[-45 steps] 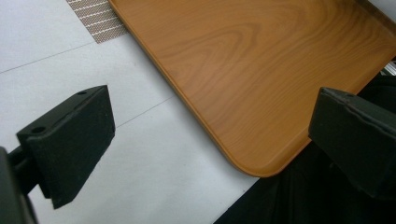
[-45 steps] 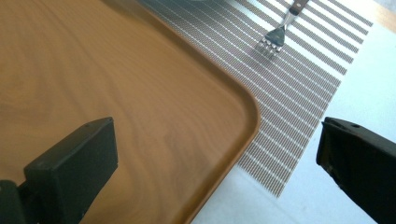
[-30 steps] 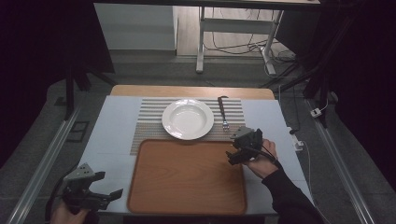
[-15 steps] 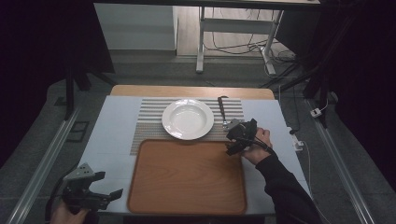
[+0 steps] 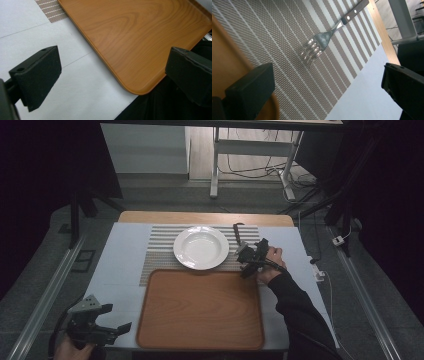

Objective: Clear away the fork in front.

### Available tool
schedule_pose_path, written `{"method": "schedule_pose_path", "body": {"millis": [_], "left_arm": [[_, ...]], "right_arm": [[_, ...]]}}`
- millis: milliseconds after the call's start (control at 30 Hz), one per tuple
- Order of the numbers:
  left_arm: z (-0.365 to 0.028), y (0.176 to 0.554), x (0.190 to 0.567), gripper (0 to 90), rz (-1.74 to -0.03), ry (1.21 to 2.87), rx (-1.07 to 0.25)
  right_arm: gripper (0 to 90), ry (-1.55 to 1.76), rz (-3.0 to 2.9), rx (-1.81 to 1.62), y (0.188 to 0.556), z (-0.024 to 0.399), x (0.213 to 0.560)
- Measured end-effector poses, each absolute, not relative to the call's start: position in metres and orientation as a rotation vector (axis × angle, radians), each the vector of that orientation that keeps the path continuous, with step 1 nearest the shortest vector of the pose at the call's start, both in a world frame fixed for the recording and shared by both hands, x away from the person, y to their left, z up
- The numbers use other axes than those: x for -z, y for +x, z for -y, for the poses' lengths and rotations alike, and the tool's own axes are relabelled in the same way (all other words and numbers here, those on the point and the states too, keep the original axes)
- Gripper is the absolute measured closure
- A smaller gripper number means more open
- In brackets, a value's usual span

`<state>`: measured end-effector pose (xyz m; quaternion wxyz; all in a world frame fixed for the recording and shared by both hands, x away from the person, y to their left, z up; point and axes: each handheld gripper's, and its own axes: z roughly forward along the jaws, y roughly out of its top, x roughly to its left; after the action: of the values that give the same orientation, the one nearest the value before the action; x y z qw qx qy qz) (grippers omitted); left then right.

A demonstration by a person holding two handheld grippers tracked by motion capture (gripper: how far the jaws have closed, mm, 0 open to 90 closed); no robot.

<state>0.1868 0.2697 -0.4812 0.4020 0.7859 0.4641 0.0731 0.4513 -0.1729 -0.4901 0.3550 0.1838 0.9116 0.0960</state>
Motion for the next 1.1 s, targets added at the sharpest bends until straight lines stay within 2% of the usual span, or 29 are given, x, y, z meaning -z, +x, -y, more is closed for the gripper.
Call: {"method": "schedule_pose_path", "body": {"millis": [200,400,633,800,833,867,1100], "left_arm": [[-0.27,0.187,0.481,0.7,-1.171,1.988,-0.185],[-0.27,0.187,0.481,0.7,-1.173,1.987,-0.182],[-0.27,0.187,0.481,0.8,-1.173,1.987,-0.18],[-0.27,0.187,0.481,0.8,-1.171,1.99,-0.18],[-0.27,0.187,0.481,0.8,-1.171,1.99,-0.18],[-0.27,0.187,0.481,0.8,-1.171,1.99,-0.18],[-0.27,0.187,0.481,0.8,-1.17,1.991,-0.181]], "right_arm": [[6.7,0.399,-2.346,-0.159,0.461,0.167,0.5],[22.4,0.256,-2.312,-0.09,0.463,0.159,0.509],[55.9,0.13,-2.313,-0.047,0.461,0.152,0.518],[76.6,0.047,-2.315,-0.011,0.457,0.15,0.526],[76.6,0.047,-2.315,-0.011,0.457,0.15,0.526],[83.3,0.024,-2.316,0.011,0.455,0.148,0.529],[89.5,-0.001,-2.234,0.021,0.45,0.147,0.528]]}}
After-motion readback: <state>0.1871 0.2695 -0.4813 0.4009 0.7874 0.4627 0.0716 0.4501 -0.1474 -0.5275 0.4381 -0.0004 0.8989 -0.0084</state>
